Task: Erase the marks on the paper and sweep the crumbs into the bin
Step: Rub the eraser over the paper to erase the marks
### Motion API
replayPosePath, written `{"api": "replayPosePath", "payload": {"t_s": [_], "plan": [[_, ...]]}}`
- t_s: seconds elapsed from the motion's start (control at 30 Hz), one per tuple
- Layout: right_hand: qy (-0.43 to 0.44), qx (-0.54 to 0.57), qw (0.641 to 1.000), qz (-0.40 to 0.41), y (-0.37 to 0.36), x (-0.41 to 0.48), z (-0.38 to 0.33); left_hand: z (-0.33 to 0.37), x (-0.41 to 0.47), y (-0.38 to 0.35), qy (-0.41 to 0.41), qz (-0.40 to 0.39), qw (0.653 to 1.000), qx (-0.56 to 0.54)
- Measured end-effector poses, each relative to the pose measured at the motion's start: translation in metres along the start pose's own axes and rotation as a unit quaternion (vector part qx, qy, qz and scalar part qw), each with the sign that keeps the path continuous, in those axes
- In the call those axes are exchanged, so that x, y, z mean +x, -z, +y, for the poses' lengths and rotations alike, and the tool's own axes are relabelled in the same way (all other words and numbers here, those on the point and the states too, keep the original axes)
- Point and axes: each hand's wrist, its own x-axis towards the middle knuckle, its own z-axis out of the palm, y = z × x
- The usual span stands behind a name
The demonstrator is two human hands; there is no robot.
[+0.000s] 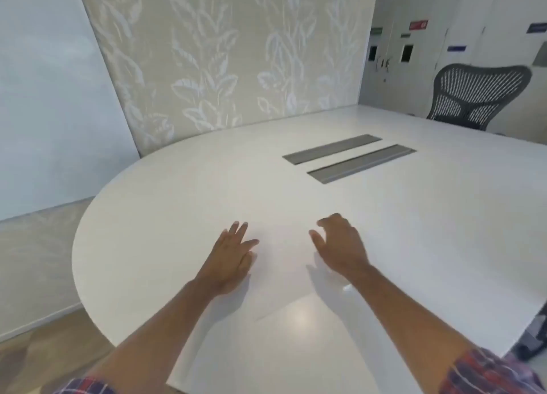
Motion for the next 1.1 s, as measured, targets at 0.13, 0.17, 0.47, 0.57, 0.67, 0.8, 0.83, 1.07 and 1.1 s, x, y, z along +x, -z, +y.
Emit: {"api": "replayPosePath", "payload": {"t_s": [0.13,0.17,0.47,0.57,0.67,0.8,0.83,1.07,1.1], "plan": [[-0.076,0.047,0.989,-0.116,0.007,-0.018,0.044,-0.008,-0.016,-0.009,0.017,-0.106,0.993,-0.043],[-0.073,0.048,0.987,-0.131,0.005,-0.023,0.052,-0.007,-0.017,-0.014,0.023,-0.107,0.993,-0.037],[0.006,0.073,0.979,-0.189,0.018,-0.055,0.063,0.012,-0.026,-0.017,0.054,-0.071,0.996,-0.003],[0.018,0.089,0.976,-0.198,0.014,-0.059,0.064,0.013,-0.026,-0.019,0.063,-0.061,0.996,0.001],[-0.013,0.191,0.964,-0.183,0.014,-0.057,0.064,0.012,-0.024,-0.02,0.072,-0.061,0.995,0.014],[-0.122,0.422,0.877,-0.196,0.028,-0.047,0.052,0.014,-0.02,-0.021,0.099,-0.054,0.993,0.026],[-0.142,0.471,0.845,-0.212,0.03,-0.044,0.049,0.015,-0.02,-0.02,0.106,-0.051,0.993,0.026],[-0.214,0.647,0.687,-0.251,0.026,-0.027,0.029,0.024,-0.024,-0.014,0.136,-0.037,0.989,0.048],[-0.218,0.65,0.681,-0.255,0.023,-0.024,0.025,0.023,-0.024,-0.014,0.141,-0.035,0.988,0.052]]}}
